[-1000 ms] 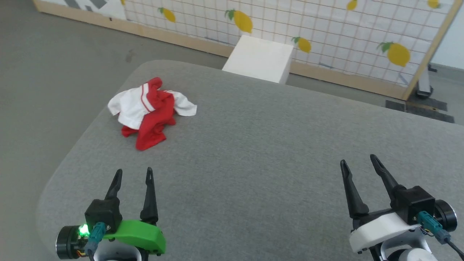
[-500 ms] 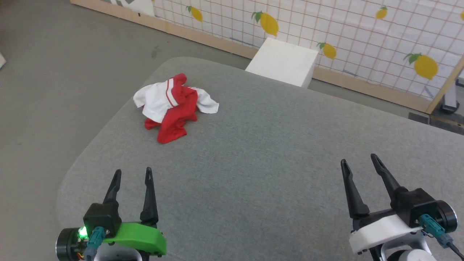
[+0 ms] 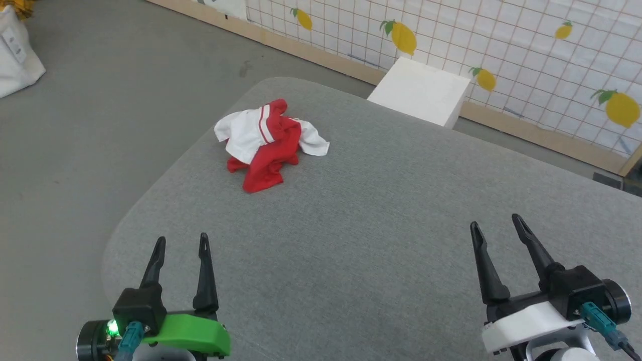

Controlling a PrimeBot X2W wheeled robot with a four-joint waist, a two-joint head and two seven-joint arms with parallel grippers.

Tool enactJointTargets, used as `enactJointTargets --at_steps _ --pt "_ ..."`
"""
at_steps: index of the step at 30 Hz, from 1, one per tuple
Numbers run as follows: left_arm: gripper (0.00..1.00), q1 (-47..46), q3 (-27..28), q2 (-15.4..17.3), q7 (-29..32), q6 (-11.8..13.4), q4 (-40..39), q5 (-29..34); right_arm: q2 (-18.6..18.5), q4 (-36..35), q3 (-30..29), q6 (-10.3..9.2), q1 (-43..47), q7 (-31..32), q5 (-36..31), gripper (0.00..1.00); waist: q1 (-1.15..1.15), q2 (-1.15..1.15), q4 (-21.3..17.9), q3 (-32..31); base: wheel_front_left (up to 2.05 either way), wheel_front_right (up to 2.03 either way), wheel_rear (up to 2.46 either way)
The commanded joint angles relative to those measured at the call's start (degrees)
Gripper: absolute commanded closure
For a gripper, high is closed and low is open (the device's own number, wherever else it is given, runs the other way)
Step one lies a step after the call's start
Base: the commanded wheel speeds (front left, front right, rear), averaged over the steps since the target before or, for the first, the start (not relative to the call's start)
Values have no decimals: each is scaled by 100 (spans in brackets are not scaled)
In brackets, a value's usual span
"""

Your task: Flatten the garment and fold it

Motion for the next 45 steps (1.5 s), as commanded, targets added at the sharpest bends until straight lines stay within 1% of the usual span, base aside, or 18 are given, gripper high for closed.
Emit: enactJointTargets --at_steps 1,15,25,30,36,39,45 --pt "0 69 -2 -14 -57 45 -38 -77 7 -4 9 -7 46 -64 45 0 0 0 49 1 0 0 0" --pt "0 86 -112 -16 -224 194 -118 -231 9 13 4 -8 40 -232 124 0 0 0 381 110 0 0 0" --pt "0 90 -170 -18 -341 237 -145 -297 10 -14 23 -9 36 -350 120 0 0 0 638 169 0 0 0" --pt "0 72 -248 -18 -398 196 -111 -351 10 0 50 -9 40 -408 126 0 0 0 735 146 0 0 0" --pt "0 88 -307 -19 -469 -10 5 -466 11 13 50 -10 44 -479 112 0 0 0 801 151 0 0 0" --pt "0 45 -267 -19 -473 -137 12 -436 11 7 51 -10 13 -483 74 0 0 0 721 213 0 0 0" --pt "0 -330 -136 144 -473 -568 179 -471 11 -53 -20 -10 -87 -483 13 0 0 0 441 516 0 0 0"
